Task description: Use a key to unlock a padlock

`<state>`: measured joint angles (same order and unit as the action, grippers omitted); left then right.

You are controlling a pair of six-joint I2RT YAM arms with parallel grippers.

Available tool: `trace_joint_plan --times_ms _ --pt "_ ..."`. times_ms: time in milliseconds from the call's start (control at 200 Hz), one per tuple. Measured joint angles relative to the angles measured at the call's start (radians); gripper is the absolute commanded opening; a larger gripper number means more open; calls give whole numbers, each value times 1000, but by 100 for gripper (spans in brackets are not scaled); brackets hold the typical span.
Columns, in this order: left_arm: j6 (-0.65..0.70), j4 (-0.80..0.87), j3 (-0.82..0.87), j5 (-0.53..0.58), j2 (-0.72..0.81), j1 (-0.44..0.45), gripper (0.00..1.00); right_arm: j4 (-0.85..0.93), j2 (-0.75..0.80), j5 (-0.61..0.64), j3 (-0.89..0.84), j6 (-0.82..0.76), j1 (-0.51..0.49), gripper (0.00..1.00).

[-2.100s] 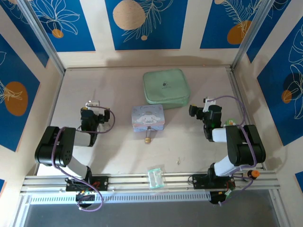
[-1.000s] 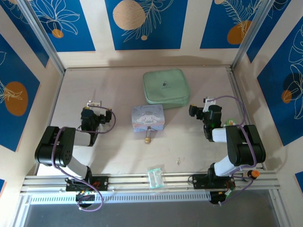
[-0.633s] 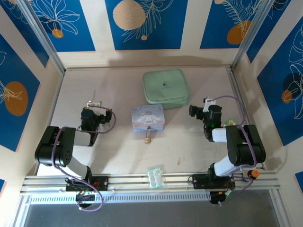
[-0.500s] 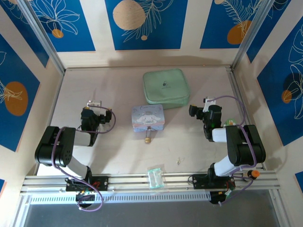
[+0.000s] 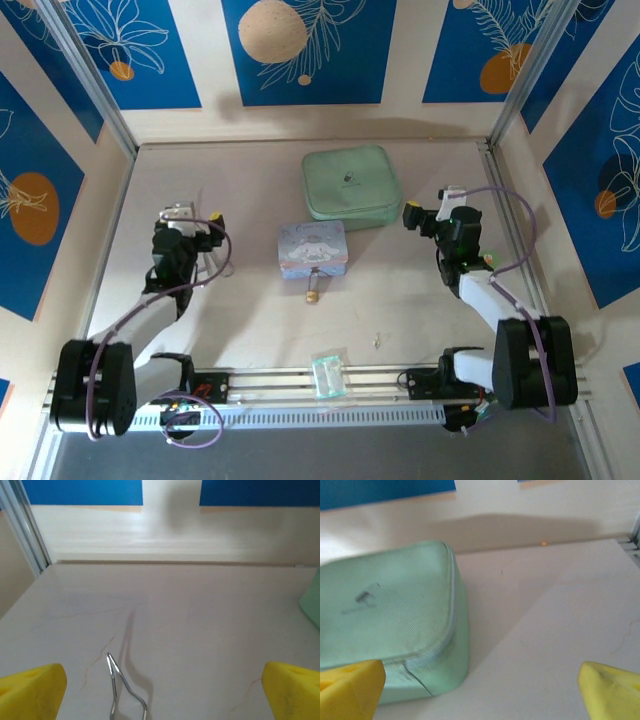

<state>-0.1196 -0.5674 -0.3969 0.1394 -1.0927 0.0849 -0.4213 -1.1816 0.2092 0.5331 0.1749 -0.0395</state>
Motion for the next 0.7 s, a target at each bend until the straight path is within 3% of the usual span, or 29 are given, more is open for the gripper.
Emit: trace_joint_plan --times_ms 210,435,555,700 --pt "-313 99 -10 -29 120 -1 99 289 148 -92 97 161 16 99" --pt "-549 369 -61 -167 137 27 99 583 199 -230 148 260 25 99" --pt "-590 539 -150 -196 105 135 99 726 224 -263 148 285 -3 99" --pt "-622 615 -183 -191 93 315 99 872 265 -281 148 314 -84 100"
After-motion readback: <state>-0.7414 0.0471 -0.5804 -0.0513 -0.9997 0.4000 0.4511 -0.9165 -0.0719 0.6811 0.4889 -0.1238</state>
